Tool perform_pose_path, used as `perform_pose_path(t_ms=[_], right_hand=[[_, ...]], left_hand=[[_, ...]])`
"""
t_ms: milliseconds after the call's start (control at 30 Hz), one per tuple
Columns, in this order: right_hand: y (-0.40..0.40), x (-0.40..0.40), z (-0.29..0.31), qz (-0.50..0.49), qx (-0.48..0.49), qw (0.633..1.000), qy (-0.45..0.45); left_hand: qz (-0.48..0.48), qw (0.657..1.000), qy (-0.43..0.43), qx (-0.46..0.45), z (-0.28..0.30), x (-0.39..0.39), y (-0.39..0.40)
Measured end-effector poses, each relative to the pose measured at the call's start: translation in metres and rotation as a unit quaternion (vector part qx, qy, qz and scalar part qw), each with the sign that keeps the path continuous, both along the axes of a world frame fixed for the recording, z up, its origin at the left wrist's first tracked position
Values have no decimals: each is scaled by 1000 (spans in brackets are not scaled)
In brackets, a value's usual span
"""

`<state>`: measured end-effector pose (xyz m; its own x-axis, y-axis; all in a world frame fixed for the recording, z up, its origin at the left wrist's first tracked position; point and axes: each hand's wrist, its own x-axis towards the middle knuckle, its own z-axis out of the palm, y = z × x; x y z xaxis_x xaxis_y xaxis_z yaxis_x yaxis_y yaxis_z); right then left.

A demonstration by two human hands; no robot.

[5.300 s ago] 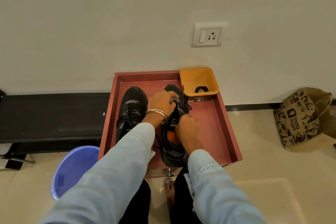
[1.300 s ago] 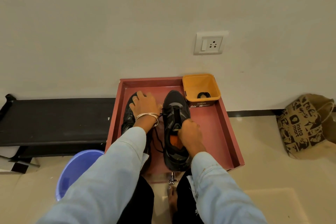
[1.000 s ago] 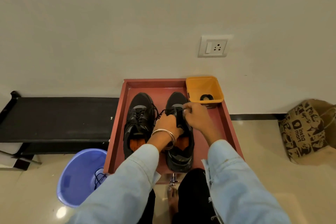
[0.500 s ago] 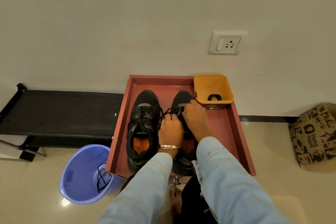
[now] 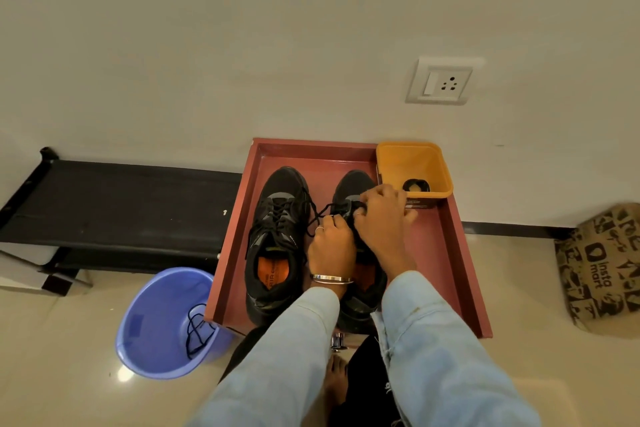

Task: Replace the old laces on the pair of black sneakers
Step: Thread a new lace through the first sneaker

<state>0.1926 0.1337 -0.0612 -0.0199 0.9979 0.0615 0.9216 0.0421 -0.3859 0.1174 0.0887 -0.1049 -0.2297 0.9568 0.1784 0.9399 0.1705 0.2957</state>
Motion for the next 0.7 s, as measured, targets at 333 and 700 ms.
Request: perform_pose_path(t_ms=[333,700], right_hand=[[-14,14,4,-191,-7,832,521],[-11,38,1,-179,9,953,246]], left_hand=[[25,999,20,7,-5,3,0],[31,999,17,-4,-5,5,0]])
